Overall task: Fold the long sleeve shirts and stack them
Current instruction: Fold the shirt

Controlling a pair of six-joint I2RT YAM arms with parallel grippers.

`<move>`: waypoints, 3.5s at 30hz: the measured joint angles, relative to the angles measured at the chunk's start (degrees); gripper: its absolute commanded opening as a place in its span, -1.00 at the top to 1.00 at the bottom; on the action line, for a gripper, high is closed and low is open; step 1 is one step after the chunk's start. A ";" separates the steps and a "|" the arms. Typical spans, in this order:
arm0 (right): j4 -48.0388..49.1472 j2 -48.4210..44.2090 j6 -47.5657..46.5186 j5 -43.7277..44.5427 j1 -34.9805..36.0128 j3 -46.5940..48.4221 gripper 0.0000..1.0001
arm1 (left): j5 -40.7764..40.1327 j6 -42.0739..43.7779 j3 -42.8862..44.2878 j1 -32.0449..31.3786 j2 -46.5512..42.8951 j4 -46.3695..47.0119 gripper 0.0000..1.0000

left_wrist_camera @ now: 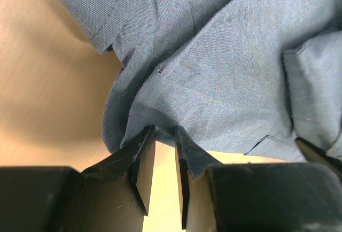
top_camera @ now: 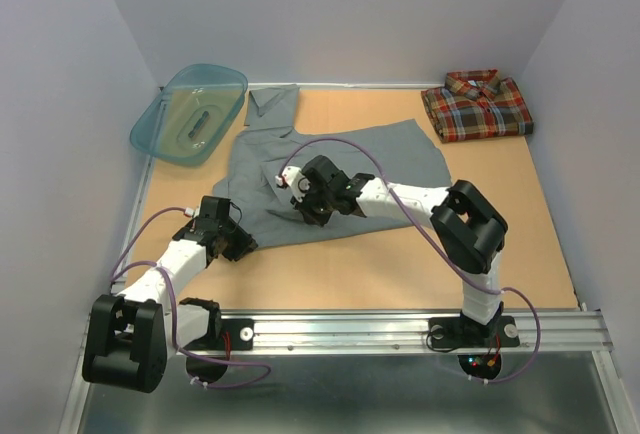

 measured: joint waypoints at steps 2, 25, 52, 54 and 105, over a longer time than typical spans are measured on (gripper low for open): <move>0.09 0.00 -0.90 1.14 0.00 0.55 0.99 | 0.00 0.00 0.00 0.00 0.00 0.00 0.35; -2.58 -25.51 -19.71 54.31 0.00 -14.60 0.99 | -2.03 -1.51 0.15 1.22 -1.77 -2.99 0.36; 2.16 -22.64 -16.72 70.82 -0.48 -14.34 0.51 | -0.94 -3.50 -1.46 1.55 -5.70 -3.87 0.35; 2.16 -24.90 -14.86 71.60 -0.48 -19.50 0.07 | -0.87 -3.69 -1.46 1.55 -6.03 -3.87 0.35; -16.81 -29.29 44.89 29.46 -15.45 -26.82 -0.23 | -10.99 22.34 14.05 1.66 -4.44 -3.10 -0.85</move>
